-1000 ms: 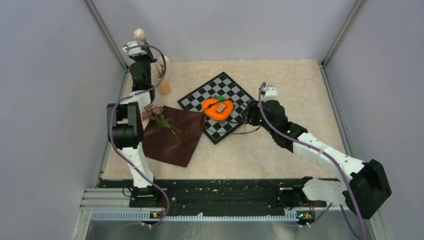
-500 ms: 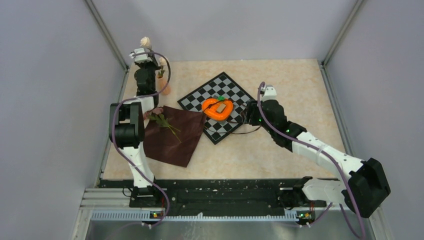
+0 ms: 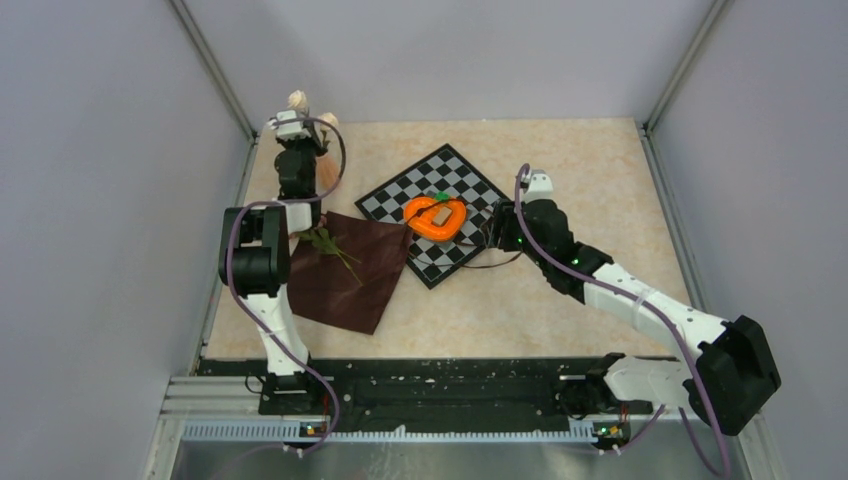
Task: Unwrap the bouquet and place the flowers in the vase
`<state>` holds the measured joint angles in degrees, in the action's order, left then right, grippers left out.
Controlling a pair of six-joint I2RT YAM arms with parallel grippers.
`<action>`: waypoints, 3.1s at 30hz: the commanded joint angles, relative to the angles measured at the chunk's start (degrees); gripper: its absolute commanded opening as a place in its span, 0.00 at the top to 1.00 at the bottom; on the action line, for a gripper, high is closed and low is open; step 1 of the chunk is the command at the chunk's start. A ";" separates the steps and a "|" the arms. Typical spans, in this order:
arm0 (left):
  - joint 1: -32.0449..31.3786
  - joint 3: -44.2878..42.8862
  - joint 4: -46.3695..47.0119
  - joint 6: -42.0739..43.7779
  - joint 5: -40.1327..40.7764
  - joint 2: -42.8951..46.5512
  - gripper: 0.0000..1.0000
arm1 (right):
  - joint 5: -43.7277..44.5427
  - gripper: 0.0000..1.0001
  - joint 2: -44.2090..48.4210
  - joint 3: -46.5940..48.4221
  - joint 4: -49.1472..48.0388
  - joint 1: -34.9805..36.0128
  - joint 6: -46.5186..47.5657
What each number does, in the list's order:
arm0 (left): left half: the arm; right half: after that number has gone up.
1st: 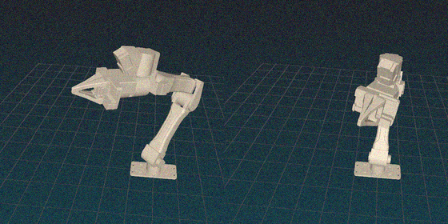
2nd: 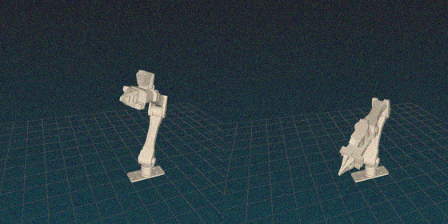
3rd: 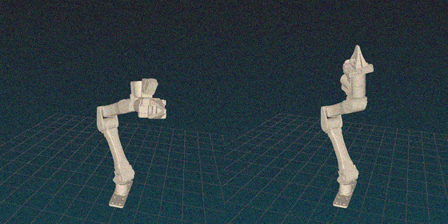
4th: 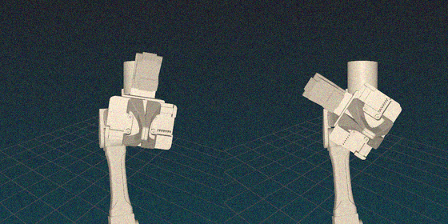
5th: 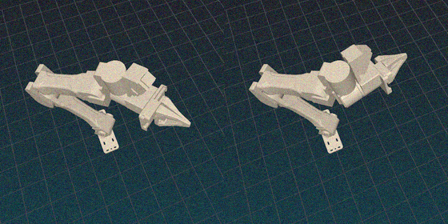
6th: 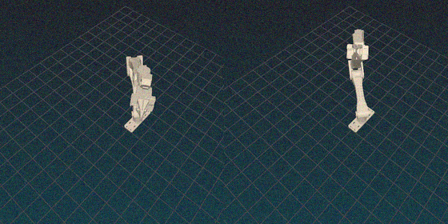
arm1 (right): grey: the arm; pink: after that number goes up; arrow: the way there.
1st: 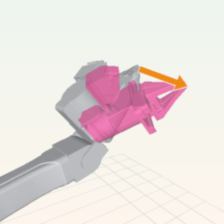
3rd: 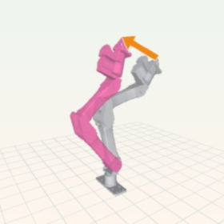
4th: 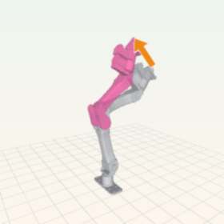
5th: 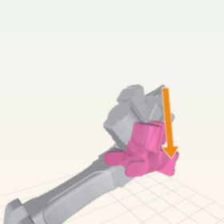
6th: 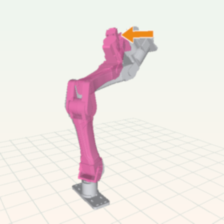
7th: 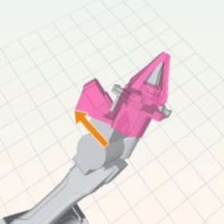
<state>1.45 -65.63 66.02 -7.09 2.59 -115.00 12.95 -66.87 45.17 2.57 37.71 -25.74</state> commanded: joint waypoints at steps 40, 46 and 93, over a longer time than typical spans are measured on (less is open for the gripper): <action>-0.14 8.92 2.00 1.74 -0.60 7.64 0.41 | -0.65 0.47 0.60 1.77 -2.14 -0.01 -0.28; -0.20 12.03 2.44 0.77 1.75 10.99 0.29 | -0.86 0.47 1.41 1.19 -2.20 -0.01 -0.04; -1.19 24.34 -70.74 -28.50 -1.75 42.73 0.30 | -9.70 0.46 1.71 -1.57 -4.24 -0.01 2.85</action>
<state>0.99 -42.74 -5.28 -33.06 0.91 -72.49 4.19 -64.66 43.53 1.34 37.71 -23.00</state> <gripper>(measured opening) 0.741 0.536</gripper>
